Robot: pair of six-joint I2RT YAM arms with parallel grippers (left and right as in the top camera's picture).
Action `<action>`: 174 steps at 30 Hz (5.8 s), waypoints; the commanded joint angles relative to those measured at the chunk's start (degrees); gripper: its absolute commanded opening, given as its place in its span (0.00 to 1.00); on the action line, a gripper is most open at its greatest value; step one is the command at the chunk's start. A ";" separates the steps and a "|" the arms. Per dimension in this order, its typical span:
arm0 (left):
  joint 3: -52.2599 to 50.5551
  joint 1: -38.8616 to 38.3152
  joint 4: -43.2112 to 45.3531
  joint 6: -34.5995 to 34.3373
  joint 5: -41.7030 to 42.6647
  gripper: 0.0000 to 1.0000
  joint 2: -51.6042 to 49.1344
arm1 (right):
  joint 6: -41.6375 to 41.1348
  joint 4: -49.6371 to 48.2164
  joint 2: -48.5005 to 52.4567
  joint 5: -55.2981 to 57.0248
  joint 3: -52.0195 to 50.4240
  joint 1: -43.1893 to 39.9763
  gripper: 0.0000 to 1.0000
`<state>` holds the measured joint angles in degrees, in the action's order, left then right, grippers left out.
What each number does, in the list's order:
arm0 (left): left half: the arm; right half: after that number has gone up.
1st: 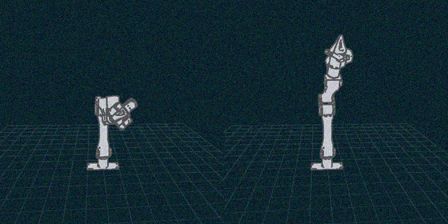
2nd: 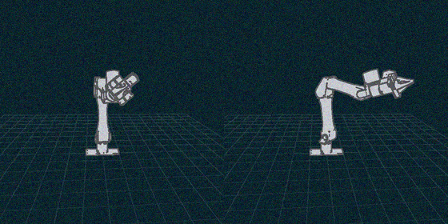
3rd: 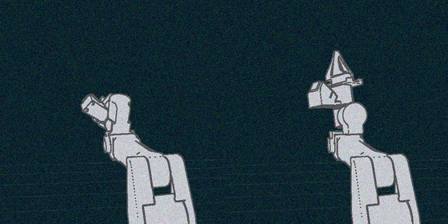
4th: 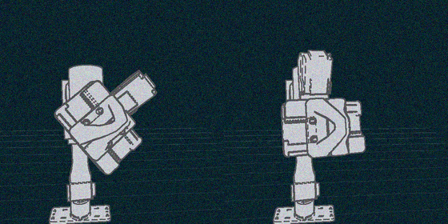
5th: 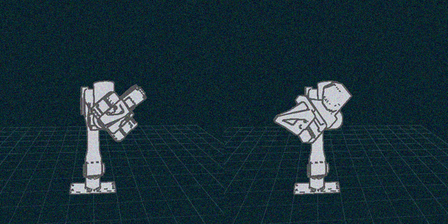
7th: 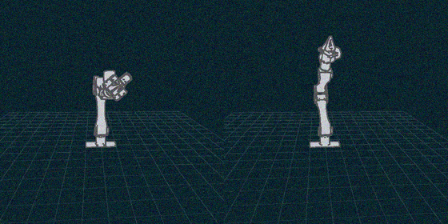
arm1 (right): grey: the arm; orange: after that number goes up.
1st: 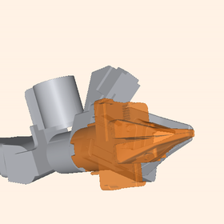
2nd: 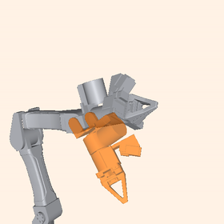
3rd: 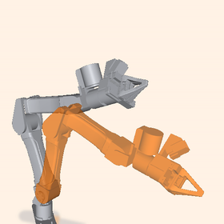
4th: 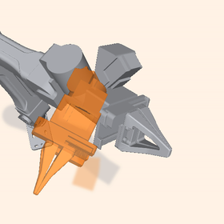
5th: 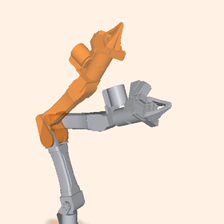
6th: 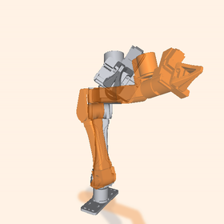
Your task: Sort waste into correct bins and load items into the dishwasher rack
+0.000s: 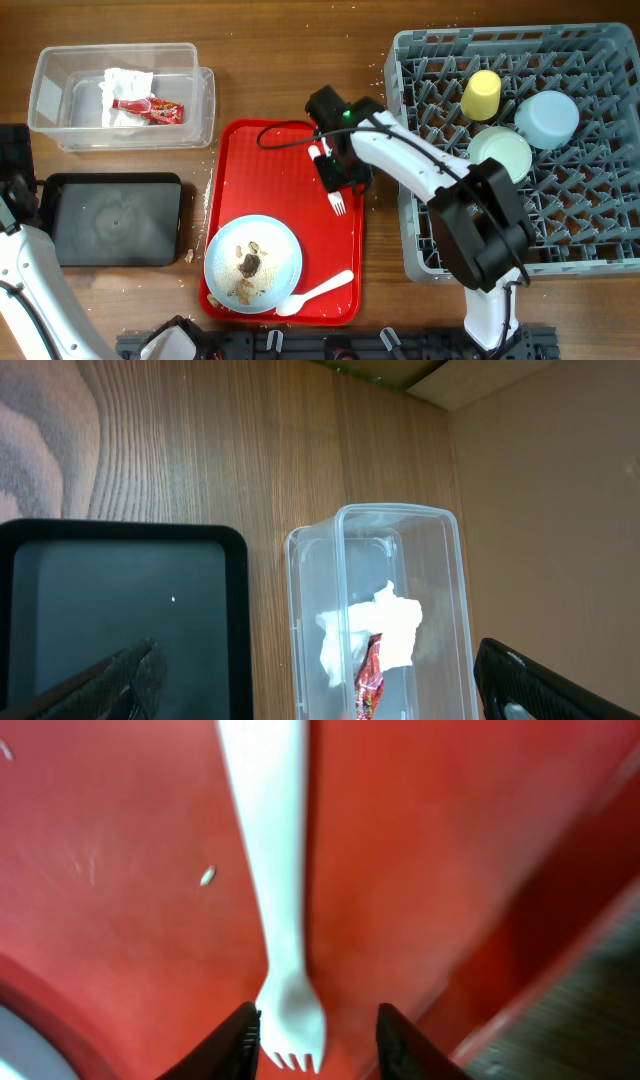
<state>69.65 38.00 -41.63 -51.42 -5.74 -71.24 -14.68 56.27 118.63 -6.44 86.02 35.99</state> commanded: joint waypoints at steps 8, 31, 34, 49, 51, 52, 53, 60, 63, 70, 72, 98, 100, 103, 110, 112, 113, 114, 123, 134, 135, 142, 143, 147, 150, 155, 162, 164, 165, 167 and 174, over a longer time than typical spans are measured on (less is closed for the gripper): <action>0.11 0.15 0.09 -0.48 -0.13 1.00 0.20 | -1.03 -4.20 1.18 2.19 -6.12 3.39 0.18; 0.11 0.15 0.11 -0.48 -0.13 1.00 0.20 | -1.73 14.05 -0.39 9.51 19.63 -9.38 0.04; 0.11 0.15 0.09 -0.48 -0.13 1.00 0.20 | 1.42 14.27 -3.15 10.40 22.51 -16.61 0.05; 0.11 0.15 0.09 -0.48 -0.13 1.00 0.20 | 9.99 14.80 -3.69 10.47 22.27 -30.32 0.47; 0.11 0.15 0.11 -0.48 -0.13 1.00 0.20 | 8.96 16.50 -4.11 7.28 22.32 -30.32 0.47; 0.11 0.15 0.09 -0.48 -0.13 1.00 0.20 | 8.59 17.90 -4.98 3.69 22.32 -30.05 0.47; 0.11 0.15 0.09 -0.48 -0.13 1.00 0.20 | 8.66 19.02 -5.88 0.85 22.32 -29.55 0.47; 0.11 0.15 0.09 -0.48 -0.13 1.00 0.20 | 5.66 34.34 -9.51 -8.90 20.68 -9.81 0.57; 0.11 0.15 0.09 -0.48 -0.13 1.00 0.20 | 5.53 35.19 -9.44 -8.87 16.79 1.68 0.64; 0.11 0.15 0.09 -0.48 -0.13 1.00 0.20 | -40.57 25.31 -9.44 -7.72 1.16 16.39 0.54; 0.11 0.15 0.09 -0.48 -0.13 1.00 0.20 | -48.76 22.80 -9.44 -12.39 -2.36 17.59 0.63; 0.11 0.15 0.09 -0.48 -0.13 1.00 0.20 | -48.11 2.29 -9.33 -27.54 -23.06 17.38 0.04; 0.11 0.15 0.11 -0.48 -0.13 1.00 0.20 | -45.46 0.68 -9.33 -27.47 -23.10 16.15 0.04; 0.11 0.15 0.09 -0.48 -0.13 1.00 0.20 | -45.18 1.20 -9.27 -24.57 -23.15 16.17 0.07; 0.11 0.15 0.11 -0.48 -0.13 1.00 0.20 | -42.29 2.23 -9.11 -20.13 -23.15 16.35 0.04; 0.11 0.15 0.09 -0.48 -0.13 1.00 0.20 | -42.32 2.19 -8.96 -20.11 -23.15 17.09 0.04; 0.11 0.15 0.09 -0.48 -0.13 1.00 0.20 | -42.27 2.16 -8.85 -20.09 -23.15 17.55 0.04; 0.11 0.15 0.09 -0.48 -0.13 1.00 0.20 | -42.07 1.60 -8.68 -20.13 -23.15 18.34 0.04; 0.11 0.15 0.11 -0.48 -0.13 1.00 0.20 | -42.51 -1.07 -7.39 -14.03 -23.15 17.38 0.05; 0.11 0.15 0.11 -0.48 -0.13 1.00 0.20 | -34.71 -8.87 -7.39 -22.14 -23.08 3.06 0.05; 0.11 0.15 0.09 -0.48 -0.13 1.00 0.20 | -33.38 -10.47 -7.39 -22.14 -22.95 1.14 0.05; 0.11 0.15 0.11 -0.48 -0.13 1.00 0.20 | -25.79 6.34 -7.48 -19.50 -7.50 -4.09 0.11; 0.11 0.15 0.11 -0.48 -0.13 1.00 0.20 | -25.79 7.74 -7.48 -20.28 -7.50 -2.89 0.18; 0.11 0.15 0.11 -0.48 -0.13 1.00 0.20 | -40.15 8.15 -7.45 -21.03 -9.51 10.49 1.00; 0.11 0.15 0.09 -0.48 -0.13 1.00 0.20 | -50.53 3.02 -7.43 -19.69 -11.98 16.70 0.99; 0.11 0.15 0.11 -0.48 -0.13 1.00 0.20 | -55.82 -1.66 -7.17 -20.24 -16.17 15.67 0.74; 0.11 0.15 0.09 -0.48 -0.13 1.00 0.20 | -48.43 -1.86 -7.19 -21.51 -16.20 8.09 0.63; 0.11 0.15 0.09 -0.48 -0.13 1.00 0.20 | -48.48 -1.40 -7.17 -20.63 -16.70 8.28 0.62; 0.11 0.15 0.09 -0.48 -0.13 1.00 0.20 | -49.29 -1.44 -7.06 -20.63 -17.51 8.94 0.62; 0.11 0.15 0.09 -0.48 -0.13 1.00 0.20 | -51.36 -1.90 -6.29 -20.79 -19.58 10.16 0.61; 0.11 0.15 0.11 -0.48 -0.13 1.00 0.20 | -50.90 -6.12 -3.39 -26.10 -20.90 11.69 0.53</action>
<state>69.65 38.00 -41.60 -51.40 -5.74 -71.24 -65.34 51.20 113.32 -32.42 65.91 46.54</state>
